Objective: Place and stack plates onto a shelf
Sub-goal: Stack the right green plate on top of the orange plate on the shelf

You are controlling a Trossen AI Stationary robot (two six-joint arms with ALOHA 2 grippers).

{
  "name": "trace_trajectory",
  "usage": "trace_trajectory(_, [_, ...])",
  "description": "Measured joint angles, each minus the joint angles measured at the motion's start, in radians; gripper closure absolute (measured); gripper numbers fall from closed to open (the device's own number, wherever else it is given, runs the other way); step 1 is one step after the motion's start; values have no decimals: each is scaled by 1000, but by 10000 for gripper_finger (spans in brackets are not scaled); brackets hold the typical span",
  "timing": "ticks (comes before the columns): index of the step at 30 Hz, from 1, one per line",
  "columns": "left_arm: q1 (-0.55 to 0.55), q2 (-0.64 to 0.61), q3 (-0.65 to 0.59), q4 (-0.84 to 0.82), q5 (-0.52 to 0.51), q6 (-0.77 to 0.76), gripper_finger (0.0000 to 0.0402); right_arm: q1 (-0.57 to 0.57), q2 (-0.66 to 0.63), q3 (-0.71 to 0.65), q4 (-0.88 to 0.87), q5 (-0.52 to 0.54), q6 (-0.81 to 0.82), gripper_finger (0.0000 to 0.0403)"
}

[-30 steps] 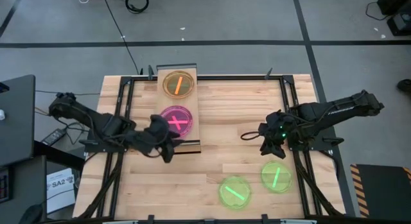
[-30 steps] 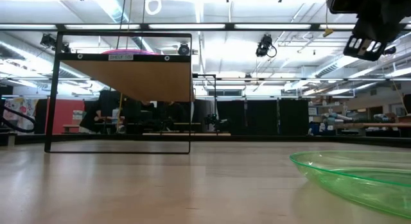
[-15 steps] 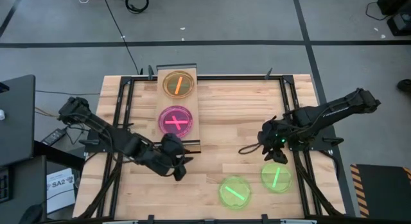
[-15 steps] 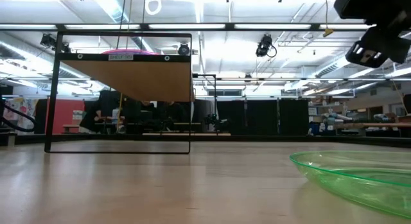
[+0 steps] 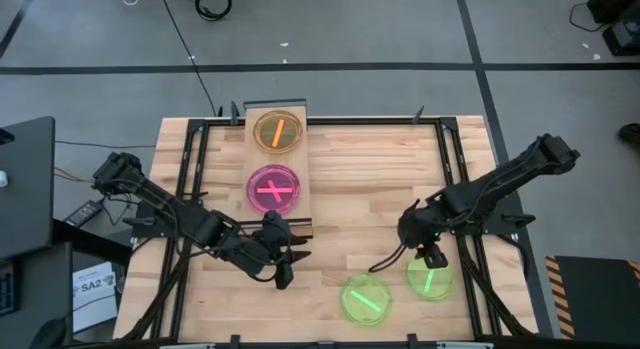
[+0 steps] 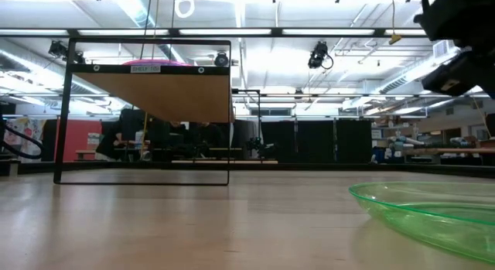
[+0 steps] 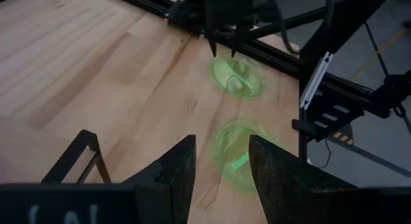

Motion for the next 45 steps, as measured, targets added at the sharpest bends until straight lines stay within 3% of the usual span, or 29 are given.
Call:
trace_trajectory(12, [0, 0, 0, -3, 0, 2, 251, 29, 175, 0, 1, 88, -99, 234])
trace_trajectory(31, [0, 0, 0, -4, 1, 2, 251, 28, 388, 3, 0, 55, -175, 237])
trace_trajectory(45, [0, 0, 0, -4, 1, 3, 251, 42, 377, 0, -4, 15, -218, 324])
